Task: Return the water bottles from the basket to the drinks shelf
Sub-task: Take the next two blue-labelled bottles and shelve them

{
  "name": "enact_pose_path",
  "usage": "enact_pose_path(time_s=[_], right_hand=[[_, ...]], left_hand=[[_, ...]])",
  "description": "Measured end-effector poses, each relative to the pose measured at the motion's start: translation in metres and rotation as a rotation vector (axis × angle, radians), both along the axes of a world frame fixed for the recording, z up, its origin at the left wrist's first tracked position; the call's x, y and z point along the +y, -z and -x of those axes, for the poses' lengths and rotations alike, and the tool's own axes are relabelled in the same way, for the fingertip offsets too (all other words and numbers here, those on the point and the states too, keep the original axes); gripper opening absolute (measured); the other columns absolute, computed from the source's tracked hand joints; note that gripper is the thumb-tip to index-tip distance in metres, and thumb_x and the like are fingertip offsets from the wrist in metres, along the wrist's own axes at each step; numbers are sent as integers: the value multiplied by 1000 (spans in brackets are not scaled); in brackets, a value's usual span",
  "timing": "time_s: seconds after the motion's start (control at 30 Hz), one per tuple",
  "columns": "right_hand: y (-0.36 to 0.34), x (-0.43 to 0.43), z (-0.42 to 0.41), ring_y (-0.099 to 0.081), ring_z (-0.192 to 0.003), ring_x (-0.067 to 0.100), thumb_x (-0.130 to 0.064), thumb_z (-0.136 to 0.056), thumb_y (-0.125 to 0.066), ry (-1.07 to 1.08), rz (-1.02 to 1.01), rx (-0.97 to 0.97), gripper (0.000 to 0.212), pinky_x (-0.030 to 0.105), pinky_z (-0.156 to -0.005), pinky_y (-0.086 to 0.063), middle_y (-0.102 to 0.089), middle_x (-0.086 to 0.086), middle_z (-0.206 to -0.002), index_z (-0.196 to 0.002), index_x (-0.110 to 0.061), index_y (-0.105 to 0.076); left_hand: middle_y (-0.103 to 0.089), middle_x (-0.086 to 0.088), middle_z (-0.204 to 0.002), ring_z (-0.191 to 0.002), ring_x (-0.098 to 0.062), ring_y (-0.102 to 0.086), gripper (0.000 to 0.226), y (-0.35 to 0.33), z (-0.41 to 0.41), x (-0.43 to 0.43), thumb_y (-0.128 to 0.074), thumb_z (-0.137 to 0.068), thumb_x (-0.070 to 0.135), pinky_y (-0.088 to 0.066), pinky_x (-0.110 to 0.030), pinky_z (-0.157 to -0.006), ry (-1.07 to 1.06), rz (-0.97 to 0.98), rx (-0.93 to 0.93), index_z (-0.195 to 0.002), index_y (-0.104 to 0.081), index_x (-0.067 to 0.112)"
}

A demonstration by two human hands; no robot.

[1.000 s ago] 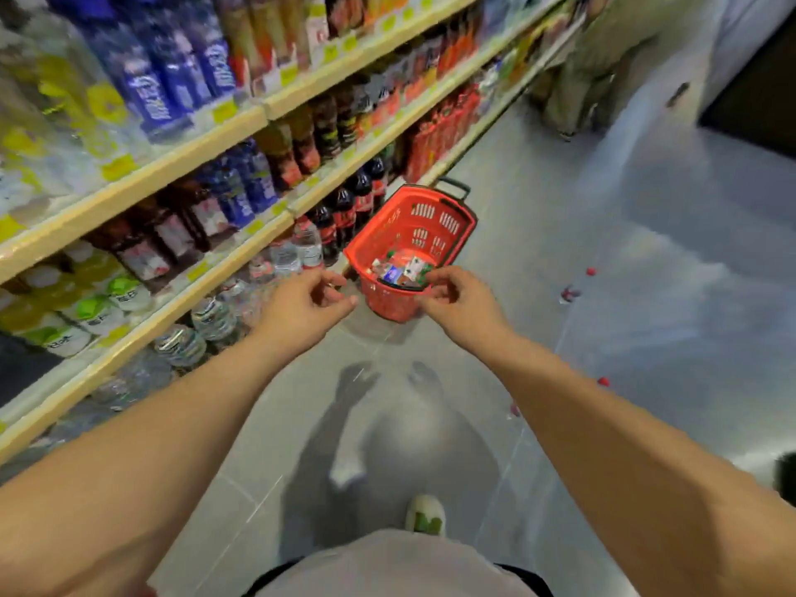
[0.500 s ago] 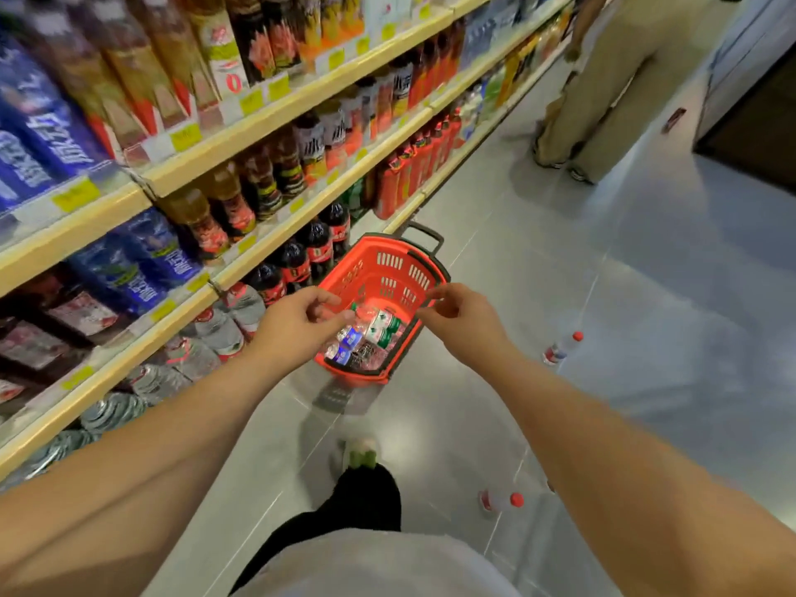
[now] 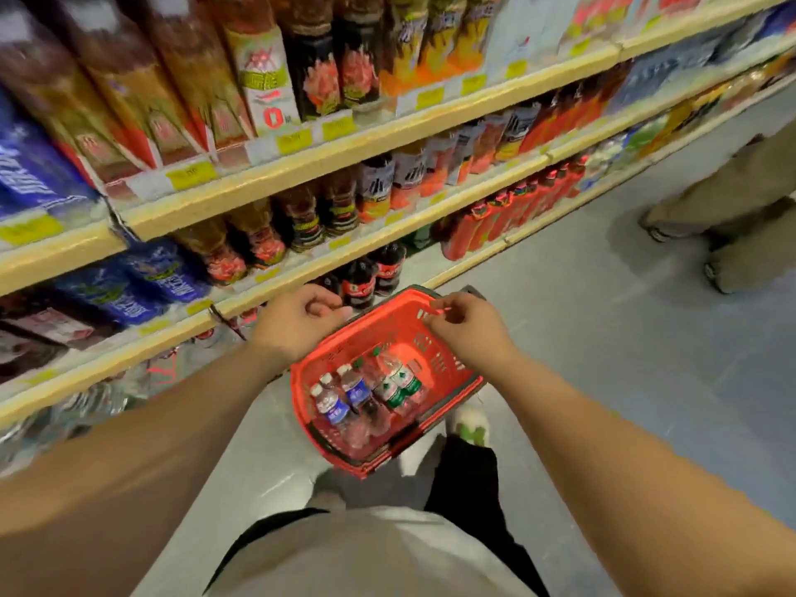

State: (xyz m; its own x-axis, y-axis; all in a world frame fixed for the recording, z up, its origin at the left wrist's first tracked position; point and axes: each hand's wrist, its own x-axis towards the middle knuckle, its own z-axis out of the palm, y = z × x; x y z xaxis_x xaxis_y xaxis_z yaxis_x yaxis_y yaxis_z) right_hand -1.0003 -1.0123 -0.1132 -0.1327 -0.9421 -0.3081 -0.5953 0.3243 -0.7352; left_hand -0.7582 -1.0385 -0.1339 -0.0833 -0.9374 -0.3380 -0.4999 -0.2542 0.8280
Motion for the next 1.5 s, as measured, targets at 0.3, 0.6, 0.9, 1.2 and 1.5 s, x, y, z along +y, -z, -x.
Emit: enact_pose_path(time_s=[0.3, 0.6, 0.9, 1.2, 1.5], right_hand=[[53, -128, 29, -48, -54, 7, -26, -83, -68, -523, -178, -56, 16, 18, -50, -37, -51, -6, -64, -94, -17, -59], [198, -118, 20, -59, -88, 23, -10, -81, -71, -585, -332, -102, 29, 34, -79, -49, -62, 11, -94, -107, -2, -62], [429, -89, -2, -54, -78, 15, -11, -79, -70, -767, -342, -39, 28, 22, -72, -41, -59, 1, -82, -105, -4, -63], [585, -64, -53, -60, -108, 25, -8, -71, -78, -831, -447, -216, 113, 43, -97, -45, -62, 9, -123, -150, -19, 3], [584, -70, -46, -62, -93, 15, -3, -68, -78, -738, -325, -346, 109, 21, -75, -45, -64, 3, -113, -149, -23, -8]], left_hand=[[-69, -1, -82, -76, -13, -63, 19, 47, 52, 13, -76, -81, 30, -48, -25, -73, -661, -127, -9, -93, -68, 16], [-72, 3, -88, -87, -19, -68, 9, 180, 83, 53, -75, -82, 29, -53, -38, -85, -865, -250, 4, -87, -69, 24], [-65, -3, -85, -76, -17, -58, 16, 388, 104, 92, -70, -86, 20, -40, -26, -70, -968, -314, -63, -101, -67, 16], [-65, 6, -74, -52, -2, -53, 13, 481, 76, 83, -63, -84, 22, -38, -16, -50, -1053, -265, -137, -97, -66, 25], [-54, 15, -87, -70, -4, -53, 36, 494, 84, 80, -74, -77, 21, -33, -11, -51, -1041, -213, -277, -105, -51, 24]])
